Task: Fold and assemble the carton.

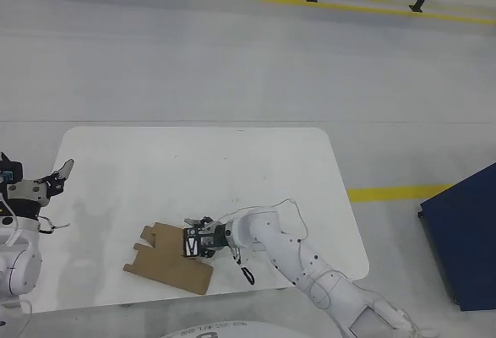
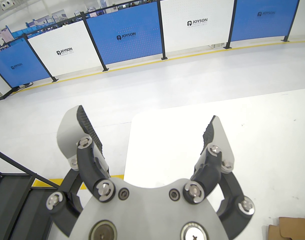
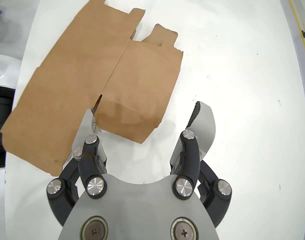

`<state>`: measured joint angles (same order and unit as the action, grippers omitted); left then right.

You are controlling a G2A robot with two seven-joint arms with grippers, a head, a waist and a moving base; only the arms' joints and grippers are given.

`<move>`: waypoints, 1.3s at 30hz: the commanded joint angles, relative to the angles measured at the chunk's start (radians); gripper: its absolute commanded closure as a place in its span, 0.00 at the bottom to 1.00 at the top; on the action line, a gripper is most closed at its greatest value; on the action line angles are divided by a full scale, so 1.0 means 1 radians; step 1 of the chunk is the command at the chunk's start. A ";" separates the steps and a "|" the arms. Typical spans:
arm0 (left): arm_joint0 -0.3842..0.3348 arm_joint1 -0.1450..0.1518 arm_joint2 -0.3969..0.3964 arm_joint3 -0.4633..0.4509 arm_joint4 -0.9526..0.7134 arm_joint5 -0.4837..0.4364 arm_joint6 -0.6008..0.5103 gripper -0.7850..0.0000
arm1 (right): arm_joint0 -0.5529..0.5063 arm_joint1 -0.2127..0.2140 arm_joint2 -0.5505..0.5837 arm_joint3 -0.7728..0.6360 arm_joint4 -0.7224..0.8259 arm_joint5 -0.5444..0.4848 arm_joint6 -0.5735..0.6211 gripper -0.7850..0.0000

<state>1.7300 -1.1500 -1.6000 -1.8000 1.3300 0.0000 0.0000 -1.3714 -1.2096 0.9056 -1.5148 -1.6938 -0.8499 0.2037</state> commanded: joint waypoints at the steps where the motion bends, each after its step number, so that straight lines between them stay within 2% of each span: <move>1: 0.000 0.000 0.000 0.000 0.000 0.000 0.000 0.00 | 0.017 -0.003 -0.008 0.016 0.028 -0.011 0.011 0.20; 4: 0.000 0.000 0.000 0.000 0.000 0.000 0.000 0.00 | 0.041 -0.010 -0.023 0.048 0.066 -0.019 0.034 0.25; 7: 0.000 0.000 0.000 0.000 0.000 0.000 0.000 0.00 | 0.070 -0.018 -0.035 0.085 0.121 -0.022 0.062 0.39; 15: 0.000 0.000 0.000 0.000 0.000 0.000 0.000 0.00 | 0.082 -0.007 -0.002 0.088 0.229 -0.111 0.024 0.43; 19: 0.000 0.000 0.000 0.000 0.000 0.000 0.000 0.00 | 0.093 -0.008 0.010 0.141 0.348 -0.119 0.088 0.50; 20: 0.000 0.000 0.000 0.000 0.000 0.000 0.000 0.00 | 0.103 -0.011 0.008 0.171 0.402 -0.121 0.121 0.48; 22: 0.000 0.000 0.000 0.000 0.000 0.000 0.000 0.00 | 0.138 -0.020 -0.004 0.222 0.515 -0.112 0.209 0.35; 25: 0.000 0.000 0.000 0.000 0.000 0.000 0.000 0.00 | 0.180 -0.031 -0.030 0.264 0.658 -0.106 0.309 0.31; 27: 0.000 0.000 0.000 0.000 0.000 0.000 0.000 0.00 | 0.200 -0.035 -0.040 0.279 0.743 -0.106 0.350 0.00; 39: 0.000 0.000 0.000 0.000 0.000 0.000 0.000 0.00 | 0.204 -0.035 -0.040 0.278 0.755 -0.108 0.353 0.00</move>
<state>1.7300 -1.1500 -1.6000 -1.8000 1.3300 0.0000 0.0000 -1.1676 -1.2448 0.8657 -1.2369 -0.9392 -0.9578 0.5570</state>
